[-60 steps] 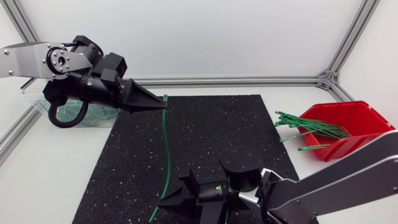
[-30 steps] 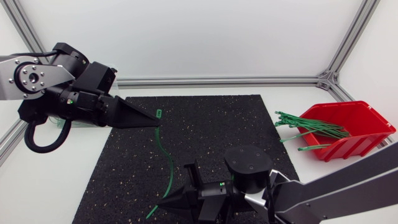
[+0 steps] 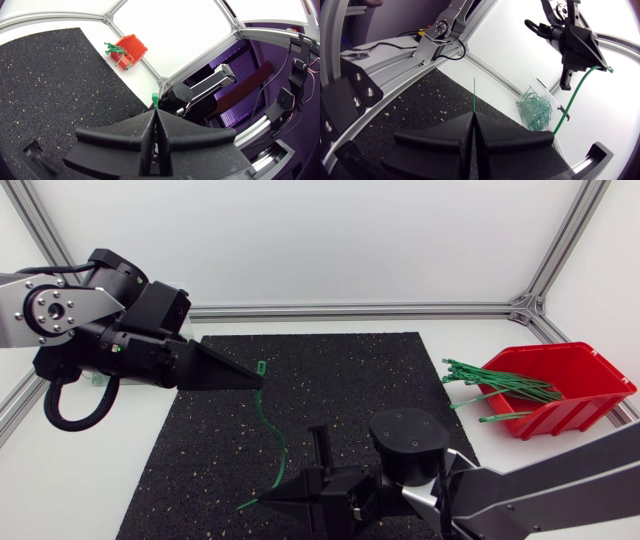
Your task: Take a green cable tie from the red box, thread the tail through the head to close it, then place it in the transparent bin on the left.
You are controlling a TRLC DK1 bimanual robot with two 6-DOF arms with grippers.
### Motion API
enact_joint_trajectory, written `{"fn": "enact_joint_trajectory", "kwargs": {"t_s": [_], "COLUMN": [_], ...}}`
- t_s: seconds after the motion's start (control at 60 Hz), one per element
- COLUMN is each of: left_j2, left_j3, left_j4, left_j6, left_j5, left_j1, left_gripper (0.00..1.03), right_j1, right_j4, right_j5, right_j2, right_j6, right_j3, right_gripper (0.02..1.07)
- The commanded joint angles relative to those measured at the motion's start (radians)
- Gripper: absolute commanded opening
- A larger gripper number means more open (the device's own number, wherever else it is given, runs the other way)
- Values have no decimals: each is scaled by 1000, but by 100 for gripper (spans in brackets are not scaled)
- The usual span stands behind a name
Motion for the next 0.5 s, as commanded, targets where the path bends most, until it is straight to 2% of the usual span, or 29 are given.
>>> {"fn": "enact_joint_trajectory", "kwargs": {"t_s": [0.0, 0.067, 0.133, 0.333, 0.483], "left_j2": [-37, -50, -60, -103, -132], "left_j3": [-3, 6, 10, -15, -44], "left_j4": [8, 32, 86, 321, 479], "left_j6": [-3, -34, -87, -288, -423], "left_j5": [3, 1, -6, -72, -108], "left_j1": [-19, -29, -44, -113, -161], "left_gripper": [4, 4, 4, 4, 4], "right_j1": [-8, -20, -30, -28, -26], "right_j4": [-53, -217, -318, -710, -938], "right_j5": [3, -22, -31, -26, -51], "right_j2": [-58, -124, -185, -420, -541], "right_j6": [108, 123, 136, 249, 318], "right_j3": [1, 31, 50, 137, 203], "right_gripper": [8, 8, 8, 8, 8]}}
